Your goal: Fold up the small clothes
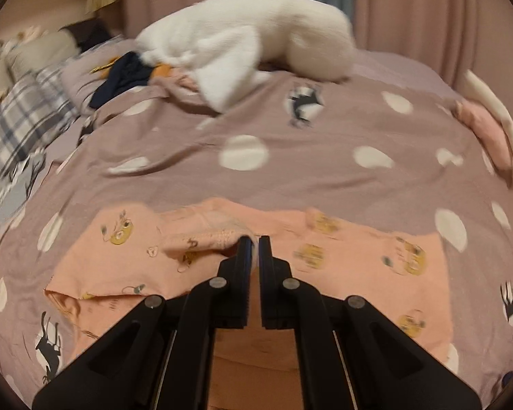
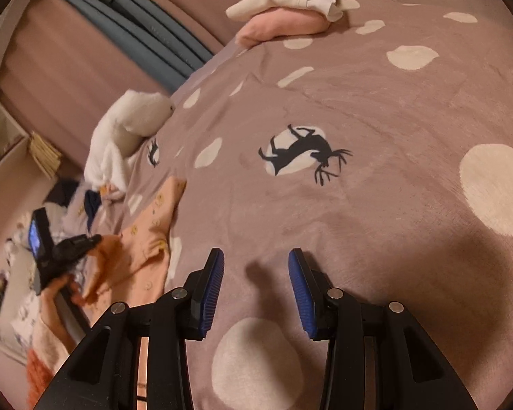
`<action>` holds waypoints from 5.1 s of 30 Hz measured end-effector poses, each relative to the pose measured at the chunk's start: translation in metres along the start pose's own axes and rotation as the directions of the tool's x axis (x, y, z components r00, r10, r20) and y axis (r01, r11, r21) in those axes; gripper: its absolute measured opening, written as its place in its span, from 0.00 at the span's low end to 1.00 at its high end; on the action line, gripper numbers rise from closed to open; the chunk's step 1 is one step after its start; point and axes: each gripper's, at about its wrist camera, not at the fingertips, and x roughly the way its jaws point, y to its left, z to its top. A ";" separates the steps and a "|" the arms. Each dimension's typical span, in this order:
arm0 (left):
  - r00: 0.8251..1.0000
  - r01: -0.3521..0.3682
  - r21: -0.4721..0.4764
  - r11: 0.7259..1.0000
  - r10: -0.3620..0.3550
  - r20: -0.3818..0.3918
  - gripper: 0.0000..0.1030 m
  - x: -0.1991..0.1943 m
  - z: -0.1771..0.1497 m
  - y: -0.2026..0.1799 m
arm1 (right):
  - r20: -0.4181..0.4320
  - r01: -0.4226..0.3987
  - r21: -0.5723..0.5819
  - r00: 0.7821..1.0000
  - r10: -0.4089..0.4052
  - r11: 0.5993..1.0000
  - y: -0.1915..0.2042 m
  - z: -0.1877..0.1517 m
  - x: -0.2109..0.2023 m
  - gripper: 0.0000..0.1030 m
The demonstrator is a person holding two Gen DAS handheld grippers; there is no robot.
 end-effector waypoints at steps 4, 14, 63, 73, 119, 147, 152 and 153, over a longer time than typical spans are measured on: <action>0.995 0.080 0.033 0.996 -0.078 -0.056 0.04 0.002 -0.015 -0.045 | 0.001 -0.019 0.001 1.000 0.019 1.000 -0.001 -0.001 -0.005 0.41; 0.989 0.134 0.095 0.986 -0.128 -0.068 0.08 0.005 -0.042 -0.103 | 0.000 0.003 0.014 1.000 -0.003 1.000 -0.018 -0.007 -0.020 0.41; 0.958 0.227 -0.305 0.925 -0.268 -0.099 0.05 0.050 0.009 0.066 | -0.012 -0.006 0.012 1.000 0.006 1.000 -0.017 -0.006 0.001 0.41; 0.965 0.251 0.114 0.961 -0.239 -0.111 0.05 -0.002 -0.004 -0.053 | -0.011 -0.020 0.027 1.000 0.020 0.999 -0.019 -0.007 -0.001 0.41; 0.918 0.191 -0.074 0.979 -0.205 -0.340 0.91 -0.091 -0.150 0.179 | -0.204 -0.134 -0.234 0.975 0.086 0.963 0.074 -0.048 -0.002 0.63; 0.726 0.537 -0.318 0.781 -0.620 -0.298 0.98 -0.153 -0.250 0.213 | -0.443 -0.247 -0.187 0.885 0.142 0.951 0.093 -0.152 -0.023 0.63; 0.750 0.514 -0.278 0.811 -0.582 -0.313 0.87 -0.159 -0.251 0.207 | -0.421 -0.220 -0.179 0.898 0.128 0.959 0.088 -0.154 -0.026 0.52; 0.757 0.500 -0.281 0.819 -0.571 -0.318 0.77 -0.158 -0.251 0.209 | -0.411 -0.200 -0.193 0.905 0.105 0.961 0.088 -0.154 -0.028 0.44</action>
